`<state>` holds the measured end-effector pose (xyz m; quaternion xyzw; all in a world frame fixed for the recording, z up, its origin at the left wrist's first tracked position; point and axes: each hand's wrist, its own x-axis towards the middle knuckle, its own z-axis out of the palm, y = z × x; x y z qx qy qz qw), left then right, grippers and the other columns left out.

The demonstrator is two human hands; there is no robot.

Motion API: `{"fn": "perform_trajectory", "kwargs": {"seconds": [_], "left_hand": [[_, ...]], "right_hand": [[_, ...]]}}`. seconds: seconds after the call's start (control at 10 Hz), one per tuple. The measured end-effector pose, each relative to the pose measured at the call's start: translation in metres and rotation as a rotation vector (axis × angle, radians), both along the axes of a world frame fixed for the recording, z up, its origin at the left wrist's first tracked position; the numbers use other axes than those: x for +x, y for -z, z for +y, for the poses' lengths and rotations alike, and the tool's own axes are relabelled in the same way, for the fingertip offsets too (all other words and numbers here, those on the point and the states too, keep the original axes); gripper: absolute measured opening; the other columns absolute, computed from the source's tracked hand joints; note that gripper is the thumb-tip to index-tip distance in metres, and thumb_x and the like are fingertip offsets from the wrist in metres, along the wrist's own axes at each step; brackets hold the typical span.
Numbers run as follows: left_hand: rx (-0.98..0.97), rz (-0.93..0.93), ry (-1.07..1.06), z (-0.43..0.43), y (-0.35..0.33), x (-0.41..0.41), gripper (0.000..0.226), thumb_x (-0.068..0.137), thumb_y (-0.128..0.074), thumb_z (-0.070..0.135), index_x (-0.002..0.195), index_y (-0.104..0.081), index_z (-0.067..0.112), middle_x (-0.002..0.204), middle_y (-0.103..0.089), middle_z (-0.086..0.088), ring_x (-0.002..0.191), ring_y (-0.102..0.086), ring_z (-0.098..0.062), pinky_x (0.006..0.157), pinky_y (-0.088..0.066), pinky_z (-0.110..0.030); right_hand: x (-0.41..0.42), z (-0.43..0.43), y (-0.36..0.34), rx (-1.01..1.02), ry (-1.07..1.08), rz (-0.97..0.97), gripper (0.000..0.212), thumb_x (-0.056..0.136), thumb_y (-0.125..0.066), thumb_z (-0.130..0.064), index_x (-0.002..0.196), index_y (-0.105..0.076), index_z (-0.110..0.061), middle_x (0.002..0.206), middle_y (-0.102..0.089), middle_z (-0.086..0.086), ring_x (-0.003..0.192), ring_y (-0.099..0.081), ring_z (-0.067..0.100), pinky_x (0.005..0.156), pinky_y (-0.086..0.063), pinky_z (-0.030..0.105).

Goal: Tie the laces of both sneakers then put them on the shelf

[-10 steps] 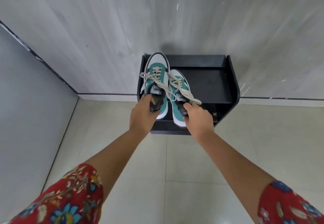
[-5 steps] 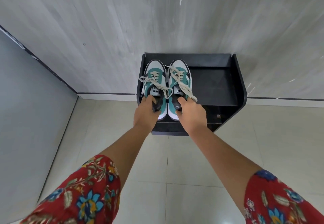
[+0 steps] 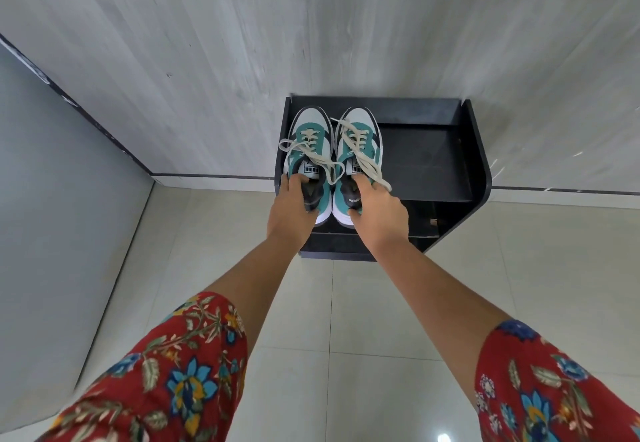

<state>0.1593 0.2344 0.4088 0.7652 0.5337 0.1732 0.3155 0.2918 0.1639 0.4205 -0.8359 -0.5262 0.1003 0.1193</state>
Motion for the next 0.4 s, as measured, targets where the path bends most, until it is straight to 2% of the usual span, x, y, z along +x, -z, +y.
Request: {"fn": "perform_trajectory", "kwargs": {"seconds": [0.1,0.2,0.3,0.4], "left_hand": [[-0.012,-0.056,-0.038,0.0,-0.014,-0.002,0.06,0.073,-0.074,0.015,0.124,-0.042,0.012,0.129,-0.048,-0.011,0.109,-0.054,-0.027,0.092,-0.048,-0.034],[-0.021,-0.042,-0.077,-0.004,-0.046,-0.009,0.055,0.076,-0.071,0.018,0.124,-0.044,0.015,0.126,-0.053,-0.008,0.111,-0.053,-0.027,0.09,-0.048,-0.036],[0.053,-0.06,-0.113,-0.004,-0.097,-0.017,0.041,0.085,-0.062,0.023,0.122,-0.046,0.02,0.122,-0.057,-0.004,0.107,-0.055,-0.024,0.08,-0.044,-0.031],[0.085,-0.109,-0.132,-0.005,-0.163,-0.032,0.034,0.089,-0.057,0.027,0.122,-0.05,0.021,0.124,-0.059,0.001,0.109,-0.056,-0.019,0.082,-0.043,-0.029]], "right_hand": [[0.0,-0.005,-0.011,-0.003,0.039,0.005,0.056,0.085,-0.063,-0.023,0.134,-0.036,-0.027,0.109,-0.064,0.011,0.088,-0.066,0.032,0.067,-0.053,0.036],[-0.001,-0.013,-0.039,-0.031,0.033,-0.005,0.045,0.085,-0.061,-0.032,0.127,-0.044,-0.026,0.104,-0.067,0.007,0.086,-0.066,0.031,0.064,-0.049,0.033],[0.001,-0.015,-0.095,0.011,0.017,0.012,0.032,0.088,-0.056,-0.037,0.116,-0.055,-0.022,0.094,-0.069,0.005,0.084,-0.065,0.031,0.061,-0.043,0.03],[0.002,-0.019,-0.157,0.094,0.062,0.064,0.03,0.088,-0.054,-0.039,0.112,-0.06,-0.023,0.099,-0.07,0.003,0.09,-0.065,0.028,0.067,-0.05,0.033]]}}
